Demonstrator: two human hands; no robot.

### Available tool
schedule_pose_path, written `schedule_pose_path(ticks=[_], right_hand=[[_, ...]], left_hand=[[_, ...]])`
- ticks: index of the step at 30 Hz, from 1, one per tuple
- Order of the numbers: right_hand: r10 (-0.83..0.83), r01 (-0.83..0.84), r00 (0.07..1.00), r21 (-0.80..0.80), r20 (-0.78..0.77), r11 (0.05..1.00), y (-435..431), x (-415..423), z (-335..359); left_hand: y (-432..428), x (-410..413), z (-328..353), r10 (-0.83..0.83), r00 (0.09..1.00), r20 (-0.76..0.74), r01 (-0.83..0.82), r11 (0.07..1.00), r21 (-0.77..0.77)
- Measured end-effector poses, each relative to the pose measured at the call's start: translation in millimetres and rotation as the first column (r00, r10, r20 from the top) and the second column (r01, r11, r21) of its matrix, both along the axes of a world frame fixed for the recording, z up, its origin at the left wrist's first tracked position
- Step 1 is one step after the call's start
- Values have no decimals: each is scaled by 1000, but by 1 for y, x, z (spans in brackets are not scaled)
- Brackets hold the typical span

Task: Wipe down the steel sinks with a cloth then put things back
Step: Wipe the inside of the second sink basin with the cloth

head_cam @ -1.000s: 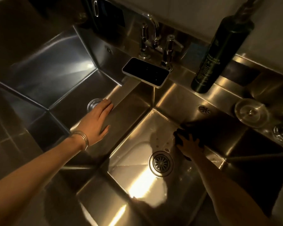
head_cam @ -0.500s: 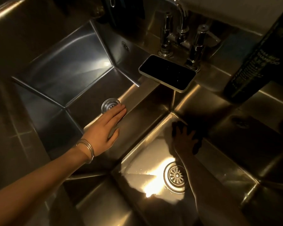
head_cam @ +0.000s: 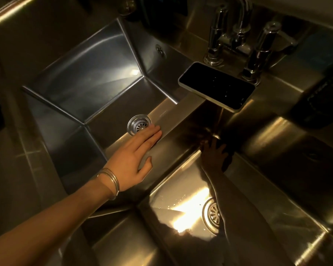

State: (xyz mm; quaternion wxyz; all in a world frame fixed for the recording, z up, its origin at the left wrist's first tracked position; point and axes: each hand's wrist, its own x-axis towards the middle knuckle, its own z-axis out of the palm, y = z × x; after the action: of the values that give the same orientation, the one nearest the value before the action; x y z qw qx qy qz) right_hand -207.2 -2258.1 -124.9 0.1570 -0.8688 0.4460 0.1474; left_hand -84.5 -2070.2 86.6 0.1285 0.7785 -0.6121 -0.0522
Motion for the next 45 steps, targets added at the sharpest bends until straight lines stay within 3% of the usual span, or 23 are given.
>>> schedule_pose_path(ticks=[2, 4, 5, 6, 9, 12, 18, 25, 29, 33, 39, 42, 45], right_hand=[[247, -243, 968, -75, 40, 967, 4, -19, -1], [531, -527, 847, -136, -12, 839, -2, -51, -2], [617, -611, 786, -174, -18, 773, -12, -63, -6], [629, -625, 777, -159, -32, 764, -22, -69, -8], [358, -361, 933, -88, -38, 929, -31, -44, -19], [193, -190, 981, -62, 36, 980, -18, -8, -23], [448, -445, 893, -67, 46, 893, -11, -48, -27], [456, -455, 890, 104, 15, 885, 7, -58, -10], [211, -216, 976, 122, 59, 969, 24, -68, -4], [243, -245, 970, 111, 31, 963, 14, -76, -5], [144, -158, 985, 153, 100, 976, -16, -28, 6], [198, -215, 971, 130, 134, 968, -22, -24, -1], [375, -385, 917, 65, 134, 920, -9, -53, -10]], left_hand=[[0, -1, 1, -1, 1000, -19, 1, 1000, 10], [-2, -1, 2, 3, 1000, -24, -2, 1000, 15], [-2, -1, 2, 3, 1000, -19, -3, 1000, 20], [-2, -1, 2, 1, 1000, -14, 0, 1000, 26], [-2, 0, 2, -4, 1000, 2, 4, 1000, 27], [0, 1, -1, -8, 1000, 18, 8, 1000, 24], [-1, 0, 0, -33, 999, 38, 32, 999, 24], [-2, -7, 6, -25, 994, 111, 16, 997, 78], [-2, -9, 6, -16, 992, 123, 6, 996, 85], [-1, -9, 2, -17, 988, 152, 5, 997, 82], [1, -7, 5, -8, 982, 188, -7, 997, 75], [2, -9, 3, -20, 982, 188, 7, 997, 71], [1, -11, 3, -25, 989, 146, 17, 998, 54]])
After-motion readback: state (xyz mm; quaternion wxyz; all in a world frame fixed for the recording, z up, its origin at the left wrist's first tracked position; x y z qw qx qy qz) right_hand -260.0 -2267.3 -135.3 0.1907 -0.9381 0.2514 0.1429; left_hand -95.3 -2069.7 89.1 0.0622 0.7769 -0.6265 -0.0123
